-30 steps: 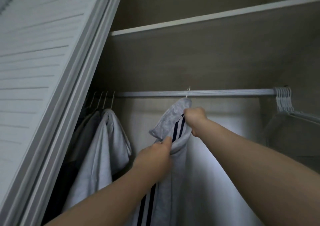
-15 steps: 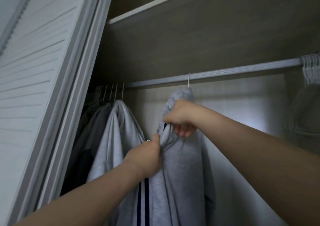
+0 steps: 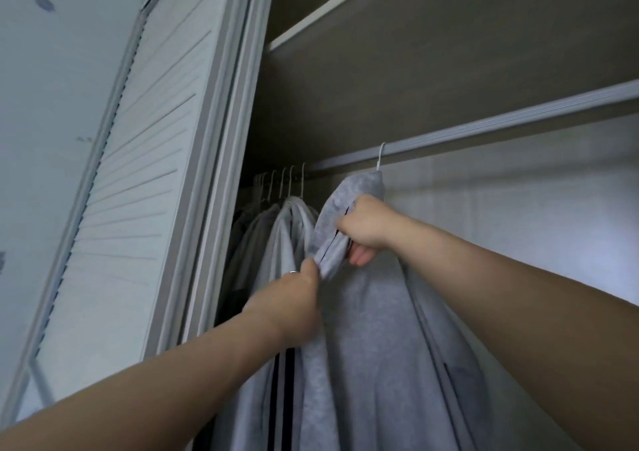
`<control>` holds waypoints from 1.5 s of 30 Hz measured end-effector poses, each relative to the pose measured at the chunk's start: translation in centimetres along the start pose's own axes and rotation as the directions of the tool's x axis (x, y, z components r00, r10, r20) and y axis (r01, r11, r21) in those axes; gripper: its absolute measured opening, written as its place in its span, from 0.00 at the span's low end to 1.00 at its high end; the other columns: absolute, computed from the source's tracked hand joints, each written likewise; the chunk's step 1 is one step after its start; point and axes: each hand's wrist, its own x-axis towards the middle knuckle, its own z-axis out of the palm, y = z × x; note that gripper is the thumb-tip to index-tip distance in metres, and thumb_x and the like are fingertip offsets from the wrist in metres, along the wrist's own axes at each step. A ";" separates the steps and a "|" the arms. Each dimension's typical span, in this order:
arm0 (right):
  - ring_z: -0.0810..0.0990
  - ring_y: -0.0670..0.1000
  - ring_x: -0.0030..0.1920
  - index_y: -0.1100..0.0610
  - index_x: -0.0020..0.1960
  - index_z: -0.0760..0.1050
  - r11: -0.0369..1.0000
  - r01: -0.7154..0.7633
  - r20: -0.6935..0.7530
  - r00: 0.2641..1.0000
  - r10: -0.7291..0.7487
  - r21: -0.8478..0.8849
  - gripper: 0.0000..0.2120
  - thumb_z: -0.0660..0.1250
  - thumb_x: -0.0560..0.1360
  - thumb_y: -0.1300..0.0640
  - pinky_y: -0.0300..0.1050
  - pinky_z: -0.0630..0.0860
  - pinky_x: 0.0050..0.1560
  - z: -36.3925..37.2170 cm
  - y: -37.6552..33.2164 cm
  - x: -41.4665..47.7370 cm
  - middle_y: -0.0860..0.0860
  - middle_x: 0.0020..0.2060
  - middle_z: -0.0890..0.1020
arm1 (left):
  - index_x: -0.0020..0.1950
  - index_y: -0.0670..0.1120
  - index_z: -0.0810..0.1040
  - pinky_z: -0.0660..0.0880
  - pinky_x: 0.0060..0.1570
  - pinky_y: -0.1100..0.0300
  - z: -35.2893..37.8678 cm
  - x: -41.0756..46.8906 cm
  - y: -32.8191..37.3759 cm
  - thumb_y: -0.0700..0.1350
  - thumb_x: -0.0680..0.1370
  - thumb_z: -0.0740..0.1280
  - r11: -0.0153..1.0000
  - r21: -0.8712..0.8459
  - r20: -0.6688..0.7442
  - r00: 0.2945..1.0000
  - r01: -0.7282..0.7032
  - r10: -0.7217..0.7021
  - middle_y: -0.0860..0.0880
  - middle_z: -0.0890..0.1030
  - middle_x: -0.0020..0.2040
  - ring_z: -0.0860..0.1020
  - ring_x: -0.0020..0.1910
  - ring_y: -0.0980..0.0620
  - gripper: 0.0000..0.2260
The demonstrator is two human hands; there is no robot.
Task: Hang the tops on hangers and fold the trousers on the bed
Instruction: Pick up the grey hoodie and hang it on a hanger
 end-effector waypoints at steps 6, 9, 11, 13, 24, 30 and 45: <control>0.85 0.68 0.42 0.65 0.45 0.68 0.989 0.084 0.025 0.996 -0.088 0.121 0.12 0.59 0.83 0.58 0.60 0.84 0.46 3.5 -1.0 3.1 0.67 0.34 0.80 | 0.68 0.44 0.61 0.75 0.48 0.49 -1.0 -0.5 -2.5 0.42 0.79 0.61 0.972 0.184 0.067 0.985 0.144 -0.159 0.41 0.77 0.59 0.79 0.55 0.38 0.18; 0.86 0.61 0.38 0.60 0.38 0.71 0.985 0.130 0.005 0.991 -0.131 0.111 0.12 0.62 0.80 0.60 0.51 0.84 0.34 5.0 -1.4 4.6 0.63 0.33 0.82 | 0.73 0.42 0.59 0.75 0.51 0.48 -0.5 -0.2 -2.9 0.39 0.79 0.63 0.956 0.205 0.107 0.966 0.209 -0.234 0.40 0.76 0.62 0.79 0.59 0.38 0.24; 0.86 0.58 0.39 0.60 0.36 0.72 0.985 0.140 0.007 0.990 -0.142 0.101 0.12 0.63 0.79 0.61 0.46 0.81 0.28 6.0 -1.8 5.3 0.58 0.31 0.81 | 0.76 0.41 0.56 0.74 0.50 0.49 -0.2 0.2 -2.9 0.38 0.79 0.63 0.951 0.197 0.132 0.955 0.237 -0.266 0.39 0.76 0.64 0.78 0.60 0.39 0.27; 0.86 0.65 0.43 0.60 0.37 0.71 0.987 0.119 0.019 0.992 -0.122 0.103 0.13 0.63 0.80 0.62 0.53 0.82 0.33 7.0 -1.9 6.0 0.61 0.35 0.80 | 0.78 0.41 0.54 0.74 0.49 0.49 -0.1 0.6 -2.8 0.37 0.80 0.64 0.946 0.197 0.178 0.940 0.256 -0.291 0.39 0.75 0.66 0.77 0.61 0.39 0.29; 0.80 0.64 0.60 0.61 0.65 0.75 0.956 0.237 -0.024 0.969 -0.245 -0.170 0.17 0.64 0.82 0.51 0.52 0.77 0.59 6.5 1.2 5.2 0.64 0.60 0.80 | 0.77 0.40 0.56 0.77 0.59 0.48 -0.3 -0.4 -3.2 0.37 0.80 0.64 0.974 0.213 0.252 0.958 0.081 -0.135 0.38 0.72 0.68 0.76 0.64 0.39 0.27; 0.63 0.56 0.77 0.43 0.79 0.58 0.891 0.236 -0.118 0.946 -0.302 -0.388 0.28 0.56 0.81 0.38 0.58 0.61 0.74 4.4 3.4 0.2 0.50 0.78 0.66 | 0.69 0.47 0.63 0.73 0.63 0.46 -1.4 -1.7 -4.0 0.43 0.79 0.62 0.981 0.189 0.068 0.997 -0.047 0.035 0.43 0.71 0.65 0.71 0.65 0.41 0.19; 0.37 0.50 0.81 0.33 0.79 0.40 0.934 0.227 -0.066 0.965 -0.254 -0.274 0.34 0.39 0.75 0.27 0.63 0.36 0.77 12.0 5.8 -22.5 0.39 0.81 0.43 | 0.81 0.46 0.61 0.50 0.77 0.35 -1.3 -22.3 -9.6 0.63 0.82 0.52 0.921 0.360 -0.214 0.948 -0.148 0.236 0.43 0.56 0.82 0.51 0.81 0.37 0.32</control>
